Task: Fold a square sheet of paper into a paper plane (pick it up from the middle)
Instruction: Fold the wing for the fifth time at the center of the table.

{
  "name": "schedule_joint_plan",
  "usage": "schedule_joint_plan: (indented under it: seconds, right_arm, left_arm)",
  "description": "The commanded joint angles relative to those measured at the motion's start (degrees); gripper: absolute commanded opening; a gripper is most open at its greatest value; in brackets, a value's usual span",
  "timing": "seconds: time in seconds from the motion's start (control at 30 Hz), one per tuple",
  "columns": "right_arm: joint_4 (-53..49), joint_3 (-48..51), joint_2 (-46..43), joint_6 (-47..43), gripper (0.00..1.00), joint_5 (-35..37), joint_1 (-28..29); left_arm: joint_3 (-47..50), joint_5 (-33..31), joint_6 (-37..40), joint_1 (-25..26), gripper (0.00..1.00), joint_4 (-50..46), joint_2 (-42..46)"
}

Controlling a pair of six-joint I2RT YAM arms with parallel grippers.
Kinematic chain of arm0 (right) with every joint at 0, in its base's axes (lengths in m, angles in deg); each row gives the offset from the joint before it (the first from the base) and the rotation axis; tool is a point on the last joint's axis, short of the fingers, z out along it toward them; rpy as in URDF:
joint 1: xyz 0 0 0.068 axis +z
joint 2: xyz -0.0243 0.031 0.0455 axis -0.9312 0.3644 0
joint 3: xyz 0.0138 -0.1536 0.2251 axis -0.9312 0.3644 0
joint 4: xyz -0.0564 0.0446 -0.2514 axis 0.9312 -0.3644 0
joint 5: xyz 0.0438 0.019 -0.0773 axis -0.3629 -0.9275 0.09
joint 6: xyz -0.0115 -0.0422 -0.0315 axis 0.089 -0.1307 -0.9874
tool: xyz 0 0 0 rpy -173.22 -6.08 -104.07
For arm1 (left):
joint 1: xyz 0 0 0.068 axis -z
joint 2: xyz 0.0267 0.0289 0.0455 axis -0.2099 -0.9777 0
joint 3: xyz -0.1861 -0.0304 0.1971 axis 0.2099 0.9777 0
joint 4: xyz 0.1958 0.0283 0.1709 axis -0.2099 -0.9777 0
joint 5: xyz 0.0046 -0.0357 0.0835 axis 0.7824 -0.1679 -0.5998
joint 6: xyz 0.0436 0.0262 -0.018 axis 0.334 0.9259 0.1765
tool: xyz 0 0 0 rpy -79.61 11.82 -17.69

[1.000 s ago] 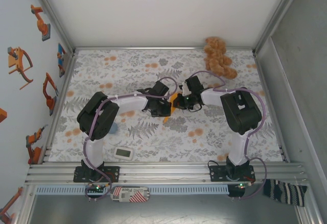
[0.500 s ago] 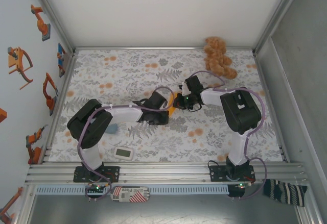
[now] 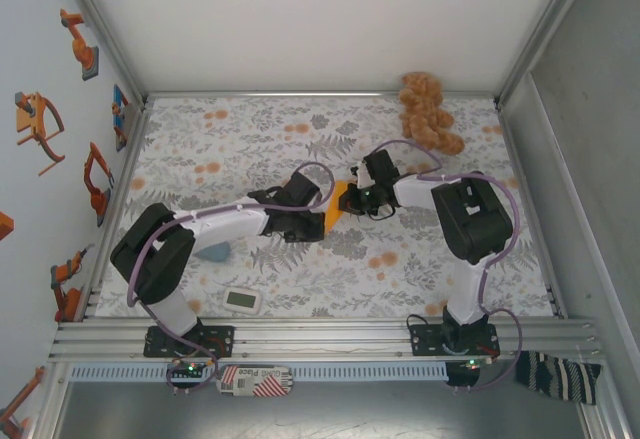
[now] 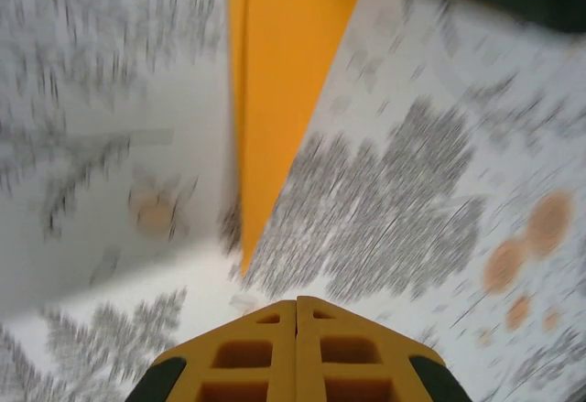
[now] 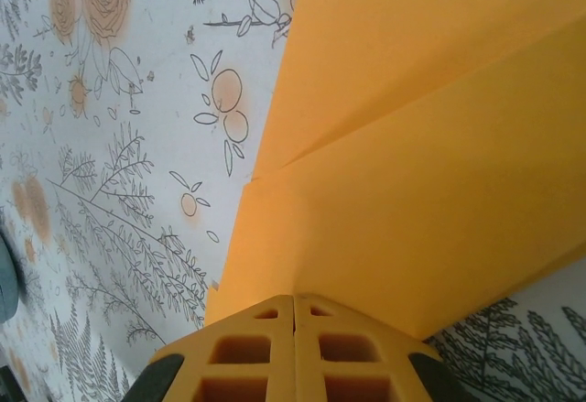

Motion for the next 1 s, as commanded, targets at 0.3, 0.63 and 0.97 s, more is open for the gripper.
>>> schedule_joint_plan:
  seconds: [0.3, 0.63, 0.97]
  right_arm:
    - [-8.97, 5.29, -1.84, 3.95, 0.00, 4.66, 1.49]
    - [-8.44, 1.92, -5.09, 2.04, 0.00, 3.69, 1.33]
    - [-11.88, -4.51, -2.58, -6.07, 0.00, 6.43, -0.87]
  left_arm:
    - [-7.80, 2.17, -1.12, -2.40, 0.00, 7.08, -12.02]
    - [-4.70, 2.06, -2.77, -2.34, 0.00, 4.67, -14.23]
    - [-2.58, 0.78, -3.08, -2.34, 0.00, 3.53, -14.39]
